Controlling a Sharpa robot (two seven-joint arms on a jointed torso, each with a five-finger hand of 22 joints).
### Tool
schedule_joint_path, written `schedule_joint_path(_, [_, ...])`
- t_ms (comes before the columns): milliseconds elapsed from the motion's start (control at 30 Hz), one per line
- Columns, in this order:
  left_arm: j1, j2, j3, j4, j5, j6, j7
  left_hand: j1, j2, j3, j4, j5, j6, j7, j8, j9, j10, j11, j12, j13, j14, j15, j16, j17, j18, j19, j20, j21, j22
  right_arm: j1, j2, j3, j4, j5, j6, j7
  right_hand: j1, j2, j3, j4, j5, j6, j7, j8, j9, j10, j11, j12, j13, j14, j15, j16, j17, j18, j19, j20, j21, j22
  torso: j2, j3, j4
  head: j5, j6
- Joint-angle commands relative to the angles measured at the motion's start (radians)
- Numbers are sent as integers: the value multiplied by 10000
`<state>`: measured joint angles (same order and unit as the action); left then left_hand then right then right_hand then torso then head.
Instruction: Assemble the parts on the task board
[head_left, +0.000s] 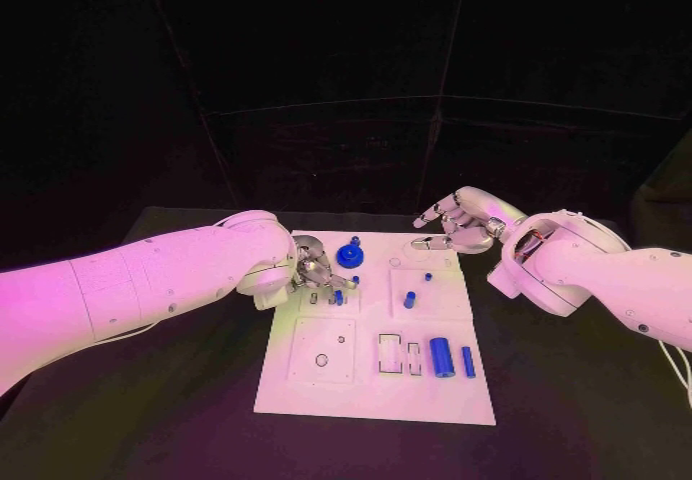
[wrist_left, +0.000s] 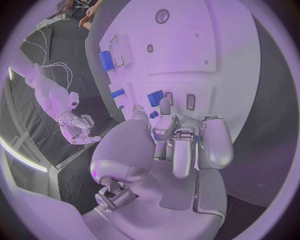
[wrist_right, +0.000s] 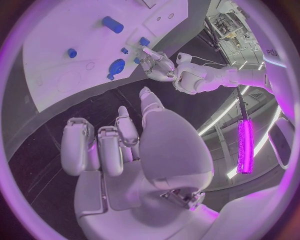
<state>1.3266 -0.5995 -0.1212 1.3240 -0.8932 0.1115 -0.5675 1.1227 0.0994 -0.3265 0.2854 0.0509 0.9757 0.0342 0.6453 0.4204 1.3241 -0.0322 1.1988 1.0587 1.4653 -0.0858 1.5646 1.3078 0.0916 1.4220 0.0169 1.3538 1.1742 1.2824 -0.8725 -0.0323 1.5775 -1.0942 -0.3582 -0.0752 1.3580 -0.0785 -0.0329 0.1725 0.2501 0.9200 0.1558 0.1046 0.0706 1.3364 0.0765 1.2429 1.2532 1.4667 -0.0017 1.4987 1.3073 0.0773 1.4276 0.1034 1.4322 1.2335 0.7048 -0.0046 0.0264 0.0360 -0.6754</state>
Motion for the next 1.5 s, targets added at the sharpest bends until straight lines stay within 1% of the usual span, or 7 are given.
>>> schedule_joint_path(33, [30,77,-27,-53,-108,367,-185,169,32,-6,-44,-10,-99,9,77,66,11,-20,53,4,1055,-76,62,2630,-176,5,-11,79,28,21,41,6,-20,-37,144,-90,15,88,-64,-15,56,54,18,40,3,34,-66,47,-15,689,-55,-37,1129,-109,-45,-49,-33,-14,4,-2,1,10,-20])
schedule_joint_path(733, [59,278,-59,-186,-109,588,-317,662,164,275,-219,22,-306,19,387,407,-4,-2,100,42,1055,-48,62,2630,-175,-37,34,138,116,21,118,5,-120,-41,258,-135,24,106,-87,-10,130,62,12,56,3,32,-72,41,-29,689,-61,-44,1123,-110,-45,-56,-36,-16,9,-10,1,-10,-112])
schedule_joint_path(1100, [60,285,-59,-112,-110,397,-198,2517,799,1862,-1417,34,-658,-115,540,680,-45,-124,84,56,1055,-141,62,2630,-168,-83,-34,171,173,21,172,4,-203,-41,324,-154,52,141,-99,-13,202,79,3,79,4,39,-80,47,-32,685,-68,-57,1105,-108,-49,-62,-44,-28,17,-15,6,-26,-164])
schedule_joint_path(1267, [58,234,-59,-35,-109,238,-60,3065,893,2734,-1855,41,-812,-121,440,679,-107,-144,8,25,1055,-168,62,2630,-166,-110,-75,163,169,20,188,4,-243,-41,358,-160,63,147,-101,-18,215,82,1,83,4,39,-82,45,-35,685,-70,-59,1103,-107,-51,-64,-47,-34,15,-16,5,-26,-179])
schedule_joint_path(1333, [58,198,-59,11,-109,173,6,3207,841,3209,-2030,43,-864,-89,410,686,-131,-131,-31,9,1055,-158,62,2630,-164,-125,-79,154,160,20,194,4,-258,-41,371,-161,74,152,-102,-23,231,83,0,87,4,40,-83,47,-34,686,-72,-59,1104,-108,-49,-65,-45,-29,16,-20,13,-32,-196])
schedule_joint_path(1467, [57,58,-59,172,-109,66,124,2401,18,5429,-2080,155,-867,45,435,802,-110,-136,-88,-39,1055,-63,62,2630,-158,-154,-12,153,197,20,203,3,-287,-41,402,-162,91,156,-105,-31,250,85,-2,92,4,40,-85,46,-38,685,-74,-62,1099,-107,-51,-67,-48,-34,14,-18,18,-39,-201])
schedule_joint_path(1500, [57,20,-58,215,-109,40,143,1932,-424,6465,-2075,67,-853,44,488,873,-91,-82,-75,-34,1055,-2,62,2630,-139,-162,-40,146,202,20,202,3,-293,-41,409,-163,91,156,-105,-31,250,85,-2,92,4,40,-85,46,-38,685,-74,-62,1099,-107,-51,-67,-48,-34,14,-16,18,-44,-200])
